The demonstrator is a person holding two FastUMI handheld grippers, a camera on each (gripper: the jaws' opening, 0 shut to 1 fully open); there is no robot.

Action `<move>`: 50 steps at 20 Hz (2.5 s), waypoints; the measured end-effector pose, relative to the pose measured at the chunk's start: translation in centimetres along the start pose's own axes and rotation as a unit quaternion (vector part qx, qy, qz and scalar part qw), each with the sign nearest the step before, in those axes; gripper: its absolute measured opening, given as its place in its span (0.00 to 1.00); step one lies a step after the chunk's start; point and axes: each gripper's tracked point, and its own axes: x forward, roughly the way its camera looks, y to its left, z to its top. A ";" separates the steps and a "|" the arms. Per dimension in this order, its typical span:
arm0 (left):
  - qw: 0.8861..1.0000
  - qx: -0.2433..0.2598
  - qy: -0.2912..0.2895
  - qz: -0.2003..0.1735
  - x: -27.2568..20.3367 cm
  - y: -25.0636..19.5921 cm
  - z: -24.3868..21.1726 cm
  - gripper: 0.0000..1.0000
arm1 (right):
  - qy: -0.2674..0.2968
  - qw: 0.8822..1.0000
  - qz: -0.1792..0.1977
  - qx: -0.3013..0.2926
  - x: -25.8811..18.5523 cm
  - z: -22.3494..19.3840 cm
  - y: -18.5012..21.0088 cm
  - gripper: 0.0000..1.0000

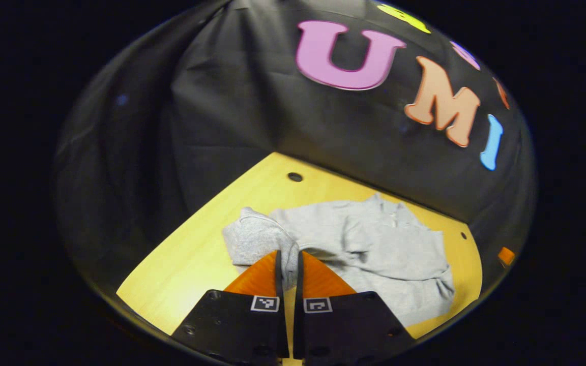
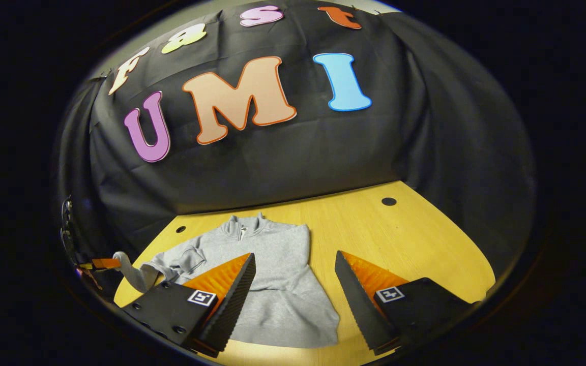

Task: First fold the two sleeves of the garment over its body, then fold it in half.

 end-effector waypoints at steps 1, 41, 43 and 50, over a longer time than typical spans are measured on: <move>0.999 0.024 -0.009 -0.048 0.1 -5.3 1.3 0.03 | -0.006 1.000 -0.010 0.011 -1.1 0.1 -1.1 0.98; 0.967 0.172 -0.033 -0.187 5.1 -31.1 -5.7 0.95 | 0.103 0.994 0.033 0.001 -4.3 -10.0 -5.6 0.98; 0.977 0.156 -0.035 -0.144 3.1 -24.5 -5.1 0.95 | 0.113 0.993 0.045 -0.008 -4.0 -10.9 -4.5 0.98; 0.989 0.140 0.014 -0.054 -2.5 -11.0 -9.7 0.95 | 0.155 0.986 0.055 -0.009 -2.6 -14.7 -2.1 0.98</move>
